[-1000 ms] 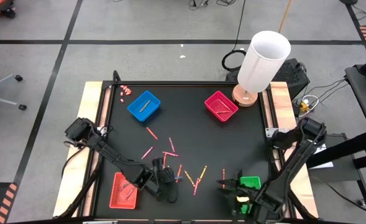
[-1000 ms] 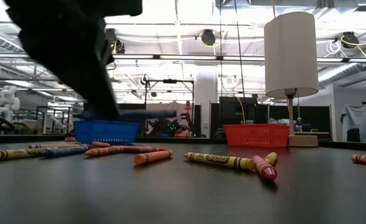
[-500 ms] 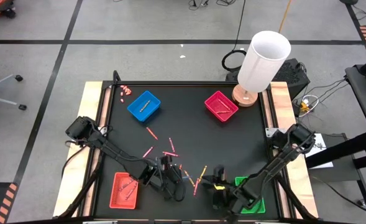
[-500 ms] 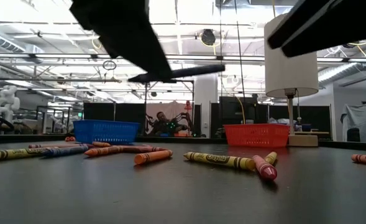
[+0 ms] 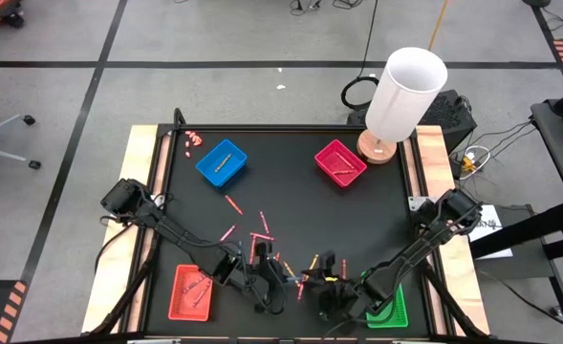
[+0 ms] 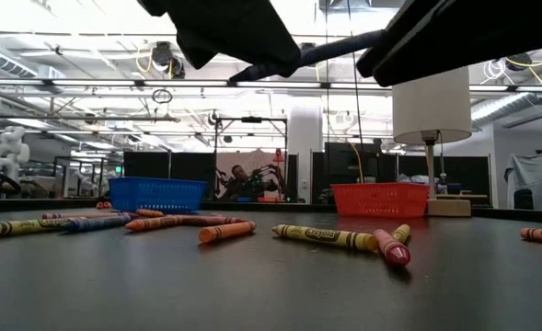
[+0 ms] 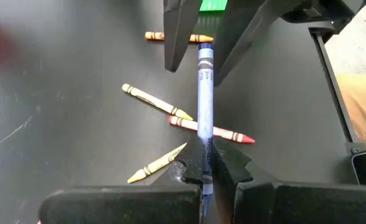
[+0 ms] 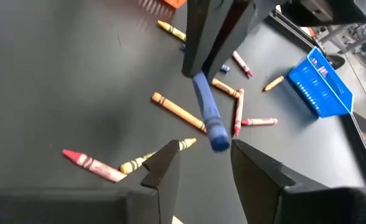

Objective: Sort crayons
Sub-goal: Put the blue crayon into the green bin

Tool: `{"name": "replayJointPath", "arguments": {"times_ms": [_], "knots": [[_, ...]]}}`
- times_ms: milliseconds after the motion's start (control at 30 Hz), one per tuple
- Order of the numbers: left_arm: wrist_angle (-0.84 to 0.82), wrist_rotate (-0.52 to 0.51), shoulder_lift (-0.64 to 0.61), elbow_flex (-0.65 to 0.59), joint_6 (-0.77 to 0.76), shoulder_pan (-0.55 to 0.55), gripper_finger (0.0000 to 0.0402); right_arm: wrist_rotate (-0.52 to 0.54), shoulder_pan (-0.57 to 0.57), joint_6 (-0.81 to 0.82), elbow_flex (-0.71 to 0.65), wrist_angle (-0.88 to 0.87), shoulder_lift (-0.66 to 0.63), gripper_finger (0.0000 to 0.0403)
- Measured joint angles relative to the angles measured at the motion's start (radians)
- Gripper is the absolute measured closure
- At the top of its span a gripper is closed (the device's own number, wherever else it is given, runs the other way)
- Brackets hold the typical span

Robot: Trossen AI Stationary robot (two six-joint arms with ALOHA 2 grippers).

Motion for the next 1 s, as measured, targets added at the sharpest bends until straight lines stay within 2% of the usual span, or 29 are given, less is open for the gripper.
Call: {"name": "replayJointPath", "arguments": {"times_ms": [233,400,1000], "knots": [[0.024,0.002,0.004,0.000,0.000,0.000,0.0395,-0.004,-0.001,-0.065,0.000,0.070,0.005,0.0272],[0.022,0.007,0.005,0.000,0.000,0.000,0.0395,-0.083,-0.015,-0.081,0.000,0.091,0.009,0.0272],[0.045,0.029,0.006,0.000,-0.009,0.002,0.0395,-0.080,-0.041,-0.092,0.000,0.131,0.018,0.0273]]}}
